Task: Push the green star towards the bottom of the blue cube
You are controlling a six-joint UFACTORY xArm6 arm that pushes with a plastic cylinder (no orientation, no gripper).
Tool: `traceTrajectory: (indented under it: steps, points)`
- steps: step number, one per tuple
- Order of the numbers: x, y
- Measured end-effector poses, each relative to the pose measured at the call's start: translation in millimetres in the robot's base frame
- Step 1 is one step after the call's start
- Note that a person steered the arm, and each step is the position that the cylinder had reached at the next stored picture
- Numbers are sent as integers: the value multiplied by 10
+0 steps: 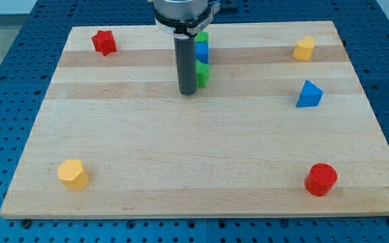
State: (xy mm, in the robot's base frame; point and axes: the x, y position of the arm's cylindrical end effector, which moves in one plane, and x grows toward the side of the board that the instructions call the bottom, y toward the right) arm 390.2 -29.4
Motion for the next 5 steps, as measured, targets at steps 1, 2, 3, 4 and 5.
traceTrajectory:
  steps: [1,2,3,4,5]
  points:
    - [-1,0]
    - [-1,0]
    - [-101,8]
    - [-101,8]
    - [-102,8]
